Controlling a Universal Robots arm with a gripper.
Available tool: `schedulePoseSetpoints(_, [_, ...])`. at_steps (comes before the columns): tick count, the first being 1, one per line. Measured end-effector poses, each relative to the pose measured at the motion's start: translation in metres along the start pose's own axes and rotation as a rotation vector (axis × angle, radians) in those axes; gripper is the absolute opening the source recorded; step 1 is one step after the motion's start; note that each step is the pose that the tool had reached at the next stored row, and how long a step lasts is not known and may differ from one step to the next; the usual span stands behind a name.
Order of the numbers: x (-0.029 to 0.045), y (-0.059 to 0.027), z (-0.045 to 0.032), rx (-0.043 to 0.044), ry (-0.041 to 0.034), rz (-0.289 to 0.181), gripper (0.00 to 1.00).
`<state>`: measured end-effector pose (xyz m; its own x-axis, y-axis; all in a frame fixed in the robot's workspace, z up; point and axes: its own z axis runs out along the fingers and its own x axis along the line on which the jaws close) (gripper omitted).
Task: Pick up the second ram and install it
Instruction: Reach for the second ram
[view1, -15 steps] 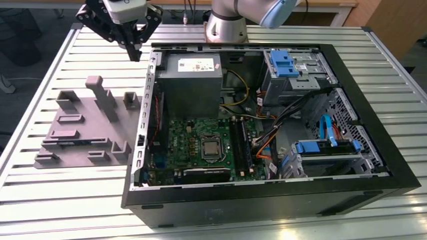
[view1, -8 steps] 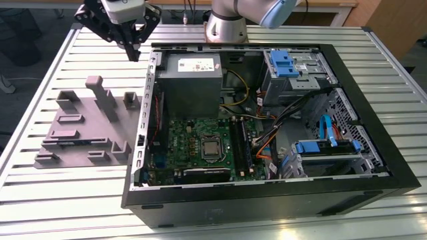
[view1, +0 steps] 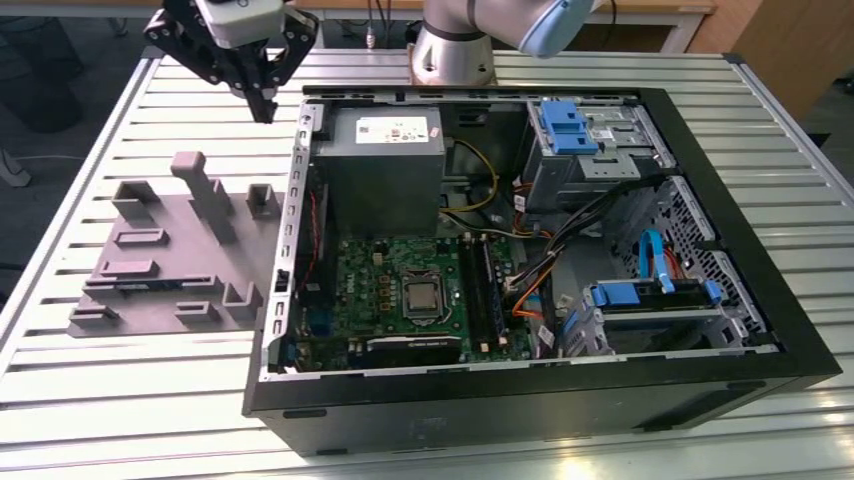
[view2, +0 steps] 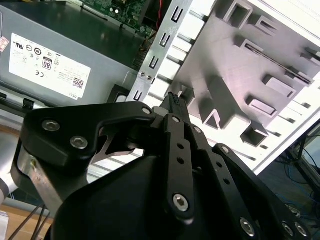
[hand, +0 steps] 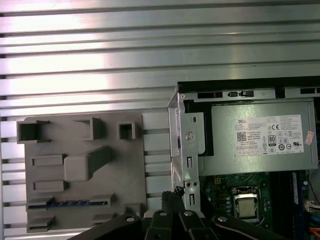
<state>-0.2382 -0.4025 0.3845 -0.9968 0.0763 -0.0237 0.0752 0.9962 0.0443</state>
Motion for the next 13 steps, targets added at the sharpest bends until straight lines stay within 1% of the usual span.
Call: schedulePoseSetpoints(13, [0.0037,-0.0003,-0.0001,0.0,0.0,0.0,0.11])
